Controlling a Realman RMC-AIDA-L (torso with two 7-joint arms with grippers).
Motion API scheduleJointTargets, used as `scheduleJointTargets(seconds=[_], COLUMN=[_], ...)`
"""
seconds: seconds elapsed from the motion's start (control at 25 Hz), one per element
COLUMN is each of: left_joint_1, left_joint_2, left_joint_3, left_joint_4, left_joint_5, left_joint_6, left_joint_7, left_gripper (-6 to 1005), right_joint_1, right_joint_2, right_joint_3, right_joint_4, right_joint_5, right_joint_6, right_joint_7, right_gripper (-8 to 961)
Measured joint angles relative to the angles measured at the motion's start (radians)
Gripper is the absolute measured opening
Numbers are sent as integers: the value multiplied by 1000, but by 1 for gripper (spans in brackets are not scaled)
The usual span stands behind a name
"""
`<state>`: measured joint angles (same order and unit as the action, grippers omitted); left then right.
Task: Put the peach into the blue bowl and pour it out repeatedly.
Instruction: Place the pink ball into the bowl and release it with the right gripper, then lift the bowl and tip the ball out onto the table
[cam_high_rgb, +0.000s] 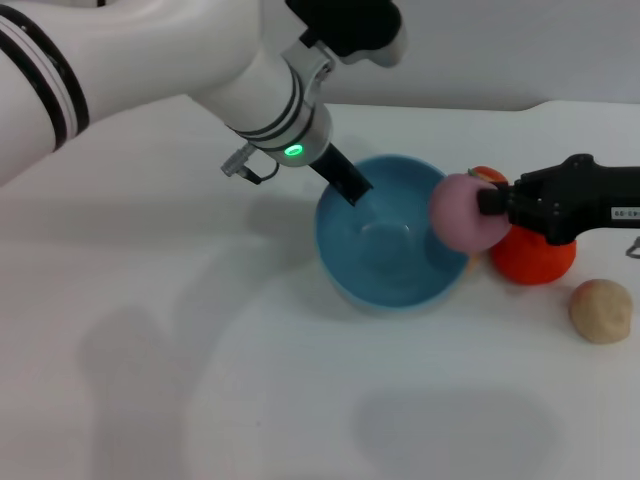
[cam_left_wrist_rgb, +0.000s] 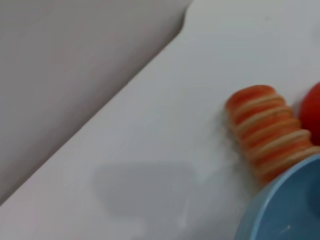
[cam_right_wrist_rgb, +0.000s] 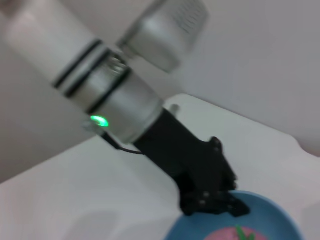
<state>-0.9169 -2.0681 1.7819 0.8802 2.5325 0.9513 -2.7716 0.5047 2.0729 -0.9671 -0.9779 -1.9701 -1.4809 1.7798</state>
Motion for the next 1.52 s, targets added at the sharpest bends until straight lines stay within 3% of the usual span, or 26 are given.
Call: scheduleJointTargets(seconds=[0.24, 0.68, 0.88, 1.16, 1.24, 1.32, 1.44, 1.52], left_joint_1=[6, 9, 20, 50, 61, 63, 68, 72], left_joint_2=[-2, -4, -3, 1, 0, 0, -3, -5], left_joint_3=[27, 43, 44, 66, 121, 146, 238, 288], left_joint_4=[43, 47, 44, 74, 113, 125, 145, 147], left_joint_5=[-11, -8, -3, 29, 88, 109, 197, 252], left_joint_6=[29, 24, -15, -118, -209, -243, -381, -484], left_joint_7=[-4, -15, -11, -6, -5, -5, -5, -5], left_gripper=[0, -1, -1, -1, -1, -1, -1, -1], right_joint_1=[37, 54, 9, -133, -197, -214, -253, -268], right_joint_2=[-1, -4, -5, -5, -5, -5, -5, -5], right_joint_3=[-10, -2, 135, 383, 473, 496, 547, 560], right_joint_4=[115, 172, 165, 180, 250, 280, 388, 440], right_joint_5=[0, -2, 16, 162, 258, 288, 357, 364], right_joint_6=[63, 101, 106, 139, 144, 143, 141, 142], right_joint_7=[-4, -18, -80, -224, -304, -330, -437, -496], right_gripper=[44, 243, 386, 477, 503, 529, 660, 660])
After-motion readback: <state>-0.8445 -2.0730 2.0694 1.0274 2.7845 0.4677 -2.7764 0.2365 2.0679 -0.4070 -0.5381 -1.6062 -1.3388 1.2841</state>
